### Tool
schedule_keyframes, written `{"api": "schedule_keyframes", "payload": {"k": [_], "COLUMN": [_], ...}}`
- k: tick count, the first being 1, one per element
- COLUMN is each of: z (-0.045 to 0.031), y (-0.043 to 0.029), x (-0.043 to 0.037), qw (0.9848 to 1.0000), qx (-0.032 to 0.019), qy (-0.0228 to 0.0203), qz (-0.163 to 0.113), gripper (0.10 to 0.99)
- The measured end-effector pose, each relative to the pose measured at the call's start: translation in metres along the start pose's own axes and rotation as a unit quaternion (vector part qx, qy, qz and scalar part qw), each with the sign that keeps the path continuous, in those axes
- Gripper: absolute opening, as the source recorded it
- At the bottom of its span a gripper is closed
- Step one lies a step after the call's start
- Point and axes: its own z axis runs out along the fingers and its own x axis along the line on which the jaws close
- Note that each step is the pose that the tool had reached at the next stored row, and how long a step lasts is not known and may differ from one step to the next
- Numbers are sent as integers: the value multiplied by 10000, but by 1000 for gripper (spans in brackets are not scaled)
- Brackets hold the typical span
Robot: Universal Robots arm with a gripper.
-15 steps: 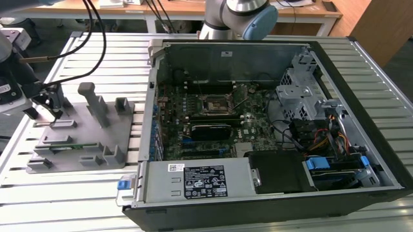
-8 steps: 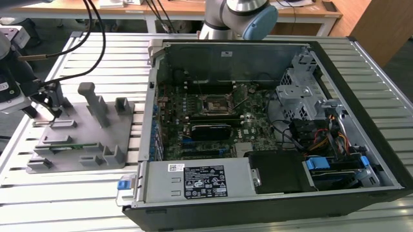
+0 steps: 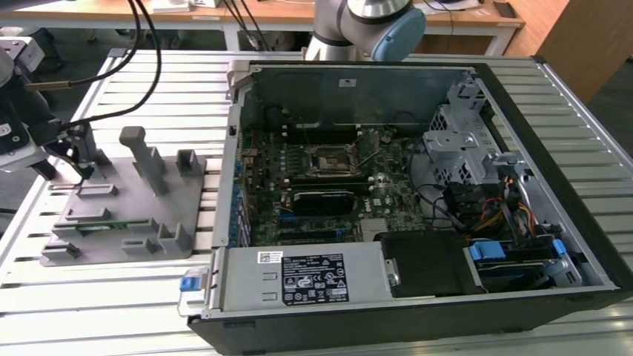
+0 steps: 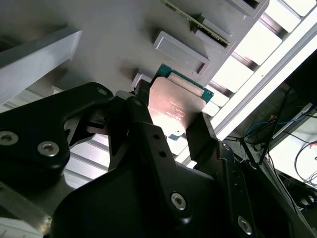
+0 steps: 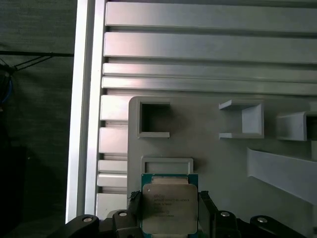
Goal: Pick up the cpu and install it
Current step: 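Pick up the cpu and move it towards the insertion slot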
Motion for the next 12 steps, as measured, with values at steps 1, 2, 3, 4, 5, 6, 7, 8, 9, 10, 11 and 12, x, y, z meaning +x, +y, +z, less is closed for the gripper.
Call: {"api": "schedule_keyframes", "payload": {"k": [1, 2, 3, 4, 5, 6, 7, 8, 9, 10, 11, 12], "z": [-5, -9, -13, -18, -22, -26, -30, -34, -39, -42, -47, -51], "y": [1, 1, 2, 3, 3, 4, 4, 5, 6, 6, 7, 7], "x": [0, 0, 0, 0, 0, 0, 0, 0, 0, 0, 0, 0], "qw": [10000, 10000, 10000, 10000, 10000, 10000, 10000, 10000, 10000, 10000, 10000, 10000], "qx": [0, 0, 0, 0, 0, 0, 0, 0, 1, 0, 0, 0], "qy": [1, 0, 0, 0, 1, 1, 1, 0, 1, 0, 0, 0], "qz": [0, 0, 0, 0, 0, 0, 0, 0, 0, 0, 0, 0], "gripper": [541, 541, 541, 541, 541, 541, 541, 541, 541, 541, 541, 541]}}
